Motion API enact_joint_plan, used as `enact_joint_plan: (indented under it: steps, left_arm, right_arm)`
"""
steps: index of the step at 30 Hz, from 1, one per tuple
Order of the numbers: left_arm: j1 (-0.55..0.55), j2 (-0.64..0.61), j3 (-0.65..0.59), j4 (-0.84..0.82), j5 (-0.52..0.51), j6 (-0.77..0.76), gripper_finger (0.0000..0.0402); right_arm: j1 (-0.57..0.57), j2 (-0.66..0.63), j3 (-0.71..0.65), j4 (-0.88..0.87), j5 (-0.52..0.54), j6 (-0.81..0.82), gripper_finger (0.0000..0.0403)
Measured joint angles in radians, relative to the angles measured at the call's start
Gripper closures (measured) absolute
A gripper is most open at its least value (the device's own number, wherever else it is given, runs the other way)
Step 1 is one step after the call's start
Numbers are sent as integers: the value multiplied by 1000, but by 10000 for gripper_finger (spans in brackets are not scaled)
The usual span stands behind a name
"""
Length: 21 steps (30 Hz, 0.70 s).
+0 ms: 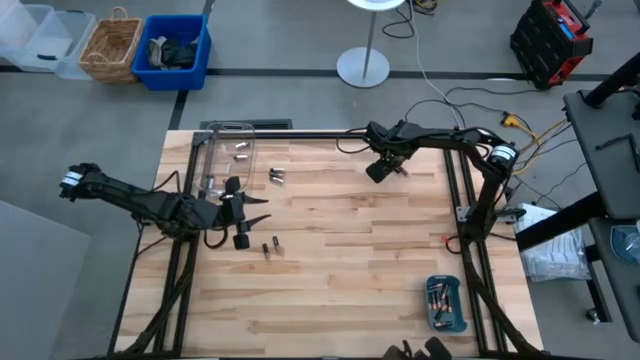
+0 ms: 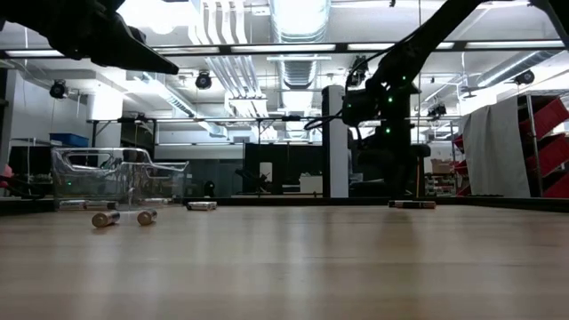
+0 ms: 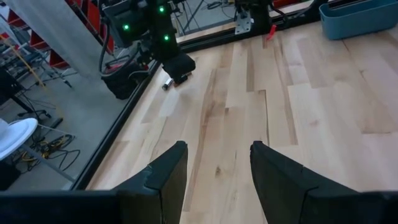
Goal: Sort batteries
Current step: Put the copper and black battery into the blue bin
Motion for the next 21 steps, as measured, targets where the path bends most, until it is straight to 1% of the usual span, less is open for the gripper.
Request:
enact_joint_plan:
  steps: [8, 12, 15, 17, 21]
  left_arm:
    - [0, 0, 0, 0, 0, 0, 246]
    - [0, 0, 0, 0, 0, 0, 246]
    - [0, 0, 0, 0, 0, 0, 246]
    - [0, 0, 0, 0, 0, 0, 246]
    - [0, 0, 0, 0, 0, 0, 246]
  right_arm:
    - [0, 25, 0, 25, 0, 9, 263]
    - [0, 47, 0, 28, 27, 21, 256]
    - [0, 60, 0, 28, 25, 22, 251]
    - [0, 62, 0, 29, 22, 22, 248]
    - [2, 62, 5, 28, -16, 21, 246]
